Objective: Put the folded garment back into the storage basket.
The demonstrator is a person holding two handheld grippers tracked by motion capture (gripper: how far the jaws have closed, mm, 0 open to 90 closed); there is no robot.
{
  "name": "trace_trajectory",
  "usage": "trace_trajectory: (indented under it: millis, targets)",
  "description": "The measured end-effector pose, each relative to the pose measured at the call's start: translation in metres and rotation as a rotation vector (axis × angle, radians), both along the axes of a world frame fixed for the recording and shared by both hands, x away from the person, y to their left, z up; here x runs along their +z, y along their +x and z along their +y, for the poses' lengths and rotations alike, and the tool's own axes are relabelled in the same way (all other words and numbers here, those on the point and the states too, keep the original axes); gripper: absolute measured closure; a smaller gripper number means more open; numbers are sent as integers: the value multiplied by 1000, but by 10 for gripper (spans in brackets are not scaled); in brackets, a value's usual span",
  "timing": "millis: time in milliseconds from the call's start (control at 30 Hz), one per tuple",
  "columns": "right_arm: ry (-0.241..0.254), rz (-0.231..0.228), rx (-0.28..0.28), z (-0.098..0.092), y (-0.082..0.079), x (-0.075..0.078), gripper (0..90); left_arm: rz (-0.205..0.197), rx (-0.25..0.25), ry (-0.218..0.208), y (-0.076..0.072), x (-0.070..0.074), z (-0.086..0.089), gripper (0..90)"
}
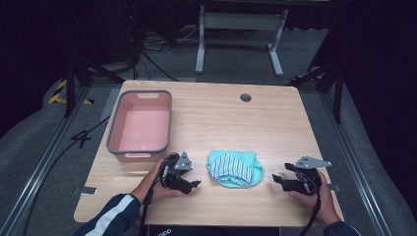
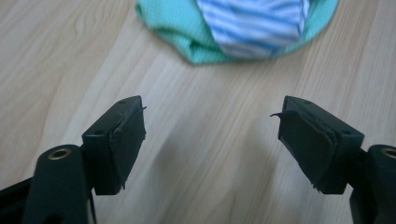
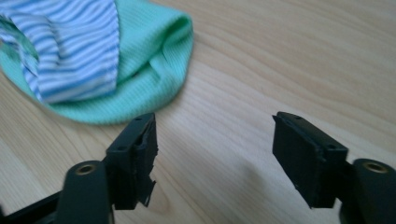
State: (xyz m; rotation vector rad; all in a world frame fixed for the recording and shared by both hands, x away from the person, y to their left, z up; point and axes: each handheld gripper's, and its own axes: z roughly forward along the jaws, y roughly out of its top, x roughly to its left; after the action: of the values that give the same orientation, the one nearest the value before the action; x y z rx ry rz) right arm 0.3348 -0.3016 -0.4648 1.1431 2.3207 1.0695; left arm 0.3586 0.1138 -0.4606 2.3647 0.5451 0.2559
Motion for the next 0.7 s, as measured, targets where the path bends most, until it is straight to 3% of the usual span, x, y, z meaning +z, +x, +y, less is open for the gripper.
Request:
trace_trajectory:
  millis: [200, 267, 367, 467, 700]
  targets:
    - [-1, -20, 32, 29, 11, 13, 388, -33, 31, -48, 15, 9, -17, 282]
    - [-8, -21, 43, 36, 15, 13, 392, -27, 54, -61, 25, 10, -24, 287]
    - [-12, -18, 48, 42, 21, 13, 399, -37, 67, -57, 30, 9, -30, 299]
    - [-2, -12, 46, 51, 31, 12, 411, -33, 79, -46, 40, 2, -35, 307]
    - [-52, 30, 39, 72, 49, 0, 427, 20, 107, -39, 56, -15, -40, 299]
